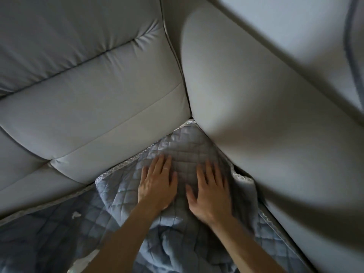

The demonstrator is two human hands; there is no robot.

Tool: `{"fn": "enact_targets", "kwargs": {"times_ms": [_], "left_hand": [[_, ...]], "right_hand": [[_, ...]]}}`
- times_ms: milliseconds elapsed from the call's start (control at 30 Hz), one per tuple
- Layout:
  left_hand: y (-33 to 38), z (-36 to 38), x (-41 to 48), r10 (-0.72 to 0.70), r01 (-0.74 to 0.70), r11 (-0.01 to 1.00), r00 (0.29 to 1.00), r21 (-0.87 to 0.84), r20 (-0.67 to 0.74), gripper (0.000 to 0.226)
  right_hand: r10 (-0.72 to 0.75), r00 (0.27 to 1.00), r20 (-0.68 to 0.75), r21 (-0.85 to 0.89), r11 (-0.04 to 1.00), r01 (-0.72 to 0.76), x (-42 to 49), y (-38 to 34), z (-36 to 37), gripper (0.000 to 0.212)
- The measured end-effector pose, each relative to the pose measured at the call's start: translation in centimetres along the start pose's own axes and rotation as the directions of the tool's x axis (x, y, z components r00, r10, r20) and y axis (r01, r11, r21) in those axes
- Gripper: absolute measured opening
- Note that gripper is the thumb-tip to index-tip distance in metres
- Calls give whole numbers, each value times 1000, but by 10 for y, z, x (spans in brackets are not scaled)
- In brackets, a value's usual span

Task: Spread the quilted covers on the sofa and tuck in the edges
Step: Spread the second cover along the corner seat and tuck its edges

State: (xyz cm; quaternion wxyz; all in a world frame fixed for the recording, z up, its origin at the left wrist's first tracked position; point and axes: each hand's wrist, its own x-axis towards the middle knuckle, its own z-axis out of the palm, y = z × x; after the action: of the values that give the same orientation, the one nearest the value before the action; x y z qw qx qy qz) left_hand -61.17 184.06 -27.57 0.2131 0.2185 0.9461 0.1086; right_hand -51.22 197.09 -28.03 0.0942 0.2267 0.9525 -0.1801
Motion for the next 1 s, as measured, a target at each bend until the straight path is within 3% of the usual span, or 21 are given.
{"fn": "enact_targets", "kwargs": {"times_ms": [67, 167, 267, 333, 400, 467, 567, 633, 700, 800, 1000], "left_hand": [[9, -1, -32, -20, 16, 998, 998, 60, 53, 64], [9, 10, -57, 11, -37, 987, 986, 158, 165, 75], [8, 9, -51, -26, -28, 973, 973, 230, 228, 77], [29, -3, -52, -101, 28, 965, 957, 262, 271, 72], [62, -15, -65, -92, 39, 977, 964, 210, 249, 62], [94, -20, -91, -11, -10, 995, 978, 100, 210, 60], [131, -9, -130, 173, -181, 982, 974, 48, 144, 65], [145, 7, -147, 273, -294, 949, 946, 112, 173, 64], [145, 29, -153, 272, -318, 933, 929, 167, 250, 63], [131, 65, -152, 162, -210, 965, 949, 159, 271, 67], [117, 121, -160, 231, -219, 948, 972, 232, -29, 73]], "right_hand": [[38, 993, 111, -2, 999, -38, -29, 13, 2, 77], [-20, 974, 227, 52, 999, 8, -30, 33, 3, 81], [19, 955, 297, 310, 944, -115, -20, 32, -28, 68], [153, 968, 199, 524, 818, -237, -43, 40, -55, 40], [289, 957, 16, 614, 753, -238, -91, 56, -72, 17], [413, 909, -50, 578, 754, -311, -144, 79, -68, 16], [617, 786, -38, 558, 666, -495, -199, 117, -42, 17], [646, 760, -76, 484, 690, -538, -216, 141, -24, 42], [570, 814, -112, 355, 788, -503, -224, 156, -21, 51], [423, 897, -128, 171, 900, -400, -215, 163, -22, 54], [259, 952, -163, -11, 964, -264, -191, 167, 9, 57]]}}
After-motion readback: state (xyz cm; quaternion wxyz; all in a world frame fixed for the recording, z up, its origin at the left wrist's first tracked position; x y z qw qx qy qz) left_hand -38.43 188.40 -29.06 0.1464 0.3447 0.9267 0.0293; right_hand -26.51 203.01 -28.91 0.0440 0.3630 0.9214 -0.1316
